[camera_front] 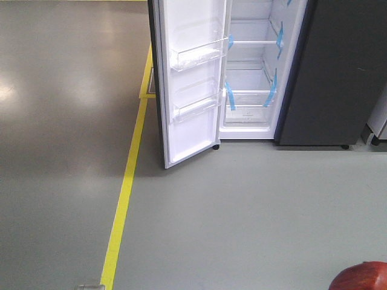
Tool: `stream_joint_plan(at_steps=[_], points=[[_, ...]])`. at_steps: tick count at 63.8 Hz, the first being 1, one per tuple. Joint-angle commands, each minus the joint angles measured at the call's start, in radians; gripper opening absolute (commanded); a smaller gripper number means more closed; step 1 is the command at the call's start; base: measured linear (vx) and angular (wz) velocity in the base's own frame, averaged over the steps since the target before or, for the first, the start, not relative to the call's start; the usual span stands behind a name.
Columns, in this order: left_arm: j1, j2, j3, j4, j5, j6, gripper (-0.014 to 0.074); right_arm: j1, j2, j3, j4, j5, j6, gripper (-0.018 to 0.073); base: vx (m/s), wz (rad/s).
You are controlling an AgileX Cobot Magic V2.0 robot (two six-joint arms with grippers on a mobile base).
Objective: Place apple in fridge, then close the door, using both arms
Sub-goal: 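Approach the open refrigerator door bins, keeping the apple held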
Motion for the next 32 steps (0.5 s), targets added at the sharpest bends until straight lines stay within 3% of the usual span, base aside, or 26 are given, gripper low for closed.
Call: stream_joint_plan(at_steps=[1, 32], points=[[-0.002, -0.016, 0.021, -0.003, -0.068, -0.011, -0.0006, 0.000, 0.007, -0.027, 0.018, -0.071, -0.009, 0.0387, 0.16, -0.01], [-0.002, -0.016, 0.021, -0.003, -0.068, -0.011, -0.0006, 0.000, 0.007, -0.027, 0.018, -0.071, -0.009, 0.0387, 0.14, 0.02]])
